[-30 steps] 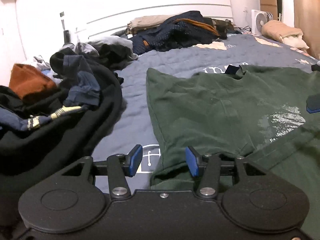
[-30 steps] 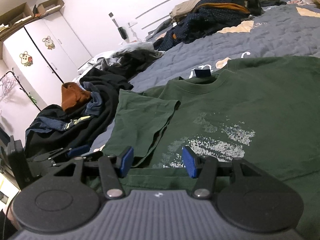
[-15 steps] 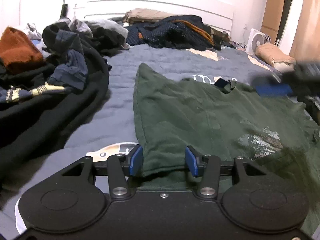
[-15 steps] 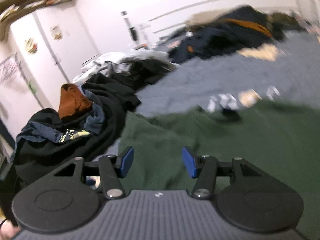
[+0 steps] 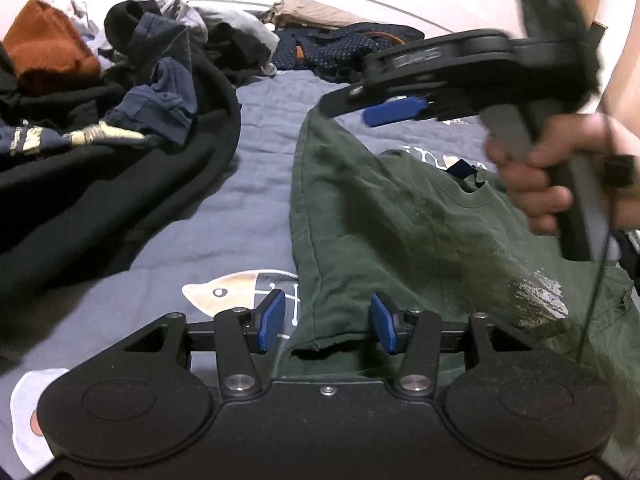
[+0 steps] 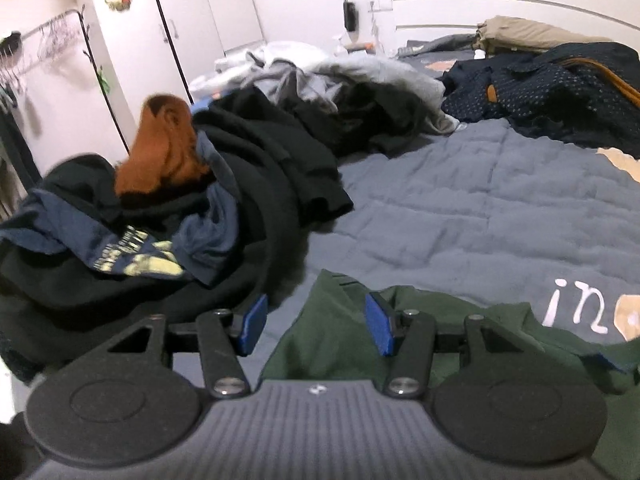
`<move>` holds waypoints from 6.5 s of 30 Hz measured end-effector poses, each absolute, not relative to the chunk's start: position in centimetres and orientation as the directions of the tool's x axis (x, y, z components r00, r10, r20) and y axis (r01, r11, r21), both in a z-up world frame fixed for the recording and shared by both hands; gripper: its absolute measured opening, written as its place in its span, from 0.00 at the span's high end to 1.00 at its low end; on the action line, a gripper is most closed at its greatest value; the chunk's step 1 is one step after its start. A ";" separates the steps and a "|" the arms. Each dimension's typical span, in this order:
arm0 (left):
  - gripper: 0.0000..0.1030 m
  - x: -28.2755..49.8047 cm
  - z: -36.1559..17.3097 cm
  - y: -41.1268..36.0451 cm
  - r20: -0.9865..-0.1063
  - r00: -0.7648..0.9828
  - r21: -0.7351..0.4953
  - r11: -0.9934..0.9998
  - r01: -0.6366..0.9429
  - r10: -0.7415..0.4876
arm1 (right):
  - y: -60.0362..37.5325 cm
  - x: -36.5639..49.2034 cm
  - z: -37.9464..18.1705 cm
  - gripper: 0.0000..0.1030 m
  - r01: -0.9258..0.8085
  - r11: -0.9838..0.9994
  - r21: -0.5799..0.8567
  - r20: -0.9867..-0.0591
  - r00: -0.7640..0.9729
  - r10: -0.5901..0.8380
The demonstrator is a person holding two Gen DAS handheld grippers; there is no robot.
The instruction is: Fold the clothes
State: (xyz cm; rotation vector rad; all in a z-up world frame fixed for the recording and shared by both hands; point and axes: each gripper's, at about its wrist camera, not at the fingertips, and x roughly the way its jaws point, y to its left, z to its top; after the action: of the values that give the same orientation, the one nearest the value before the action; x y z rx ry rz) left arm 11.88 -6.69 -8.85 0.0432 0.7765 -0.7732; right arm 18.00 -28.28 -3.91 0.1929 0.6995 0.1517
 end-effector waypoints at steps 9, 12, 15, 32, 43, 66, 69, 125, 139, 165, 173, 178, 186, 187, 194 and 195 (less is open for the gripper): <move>0.70 12.6 -9.8 -7.2 -0.659 0.425 -0.288 0.730 0.620 -0.621 | -28.3 19.7 -5.4 0.83 -0.014 0.964 0.264 -0.632 0.752 0.184; 0.87 12.5 -10.2 -7.2 -0.673 0.402 -0.289 0.721 0.630 -0.621 | -29.1 20.5 -6.1 0.97 0.038 0.951 0.306 -0.647 0.742 0.179; 0.92 12.9 -9.4 -6.5 -0.660 0.392 -0.318 0.711 0.627 -0.641 | -29.2 20.7 -6.2 0.98 0.068 0.949 0.308 -0.633 0.760 0.151; 0.59 13.9 -6.1 -3.4 -0.537 0.437 -0.428 0.680 0.596 -0.721 | -30.5 17.8 -2.4 0.63 -0.012 0.971 0.237 -0.570 0.808 0.149; 0.59 9.6 -8.4 -10.7 -0.632 0.356 -0.227 0.603 0.765 -0.689 | -34.5 15.2 -7.5 0.62 0.084 0.981 0.173 -0.739 0.670 0.073; 0.64 10.1 -9.3 -11.7 -0.701 0.264 -0.243 0.570 0.785 -0.662 | -34.1 14.0 -9.0 0.91 0.124 0.982 0.140 -0.687 0.727 0.006; 0.53 10.9 -8.2 -10.7 -0.639 0.260 -0.335 0.567 0.753 -0.724 | -34.8 12.9 -7.5 0.91 0.139 0.973 0.184 -0.652 0.758 0.015; 0.44 2.9 -8.6 -22.7 -0.559 0.250 -0.354 0.501 0.790 -0.790 | -49.4 -18.0 -5.5 0.56 0.617 0.746 0.252 -0.635 0.687 -0.353; 0.44 -1.1 -7.6 -25.3 -0.542 0.225 -0.348 0.460 0.817 -0.810 | -56.8 -23.4 -9.3 0.56 0.790 0.452 0.415 -0.715 0.590 -0.376; 0.41 -4.0 -8.1 -27.7 -0.521 0.220 -0.374 0.452 0.810 -0.825 | -59.9 -26.1 -13.2 0.56 0.716 -0.024 0.697 -0.692 0.664 -0.282; 0.41 -3.9 -8.6 -27.7 -0.534 0.223 -0.369 0.462 0.806 -0.815 | -60.6 -25.9 -14.7 0.61 0.669 -0.056 0.741 -0.646 0.687 -0.334; 0.41 -3.9 -8.6 -27.5 -0.533 0.228 -0.368 0.466 0.805 -0.815 | -59.9 -24.9 -13.4 0.89 0.696 0.071 0.714 -0.618 0.675 -0.402; 0.40 -3.4 -8.6 -27.4 -0.534 0.236 -0.375 0.478 0.794 -0.812 | -54.4 -19.7 -7.1 0.90 0.627 0.638 0.447 -0.451 0.774 -0.444; 0.40 -3.3 -8.5 -27.4 -0.534 0.238 -0.376 0.481 0.792 -0.811 | -53.2 -19.0 -6.7 0.90 0.585 0.709 0.395 -0.437 0.798 -0.415; 0.40 -2.5 -8.4 -26.7 -0.534 0.262 -0.387 0.508 0.770 -0.804 | -46.2 -14.3 -7.2 0.89 0.227 0.965 0.132 -0.559 0.821 -0.117; 0.40 -2.3 -8.3 -26.5 -0.534 0.269 -0.389 0.515 0.764 -0.802 | -45.8 -13.7 -7.9 0.88 0.200 0.972 0.127 -0.612 0.787 -0.082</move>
State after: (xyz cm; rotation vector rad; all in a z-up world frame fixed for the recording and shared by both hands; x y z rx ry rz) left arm -2.25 -26.52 -8.29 -0.0577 0.7556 -1.0567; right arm -13.71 -45.78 -7.87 0.1894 0.6489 -0.1527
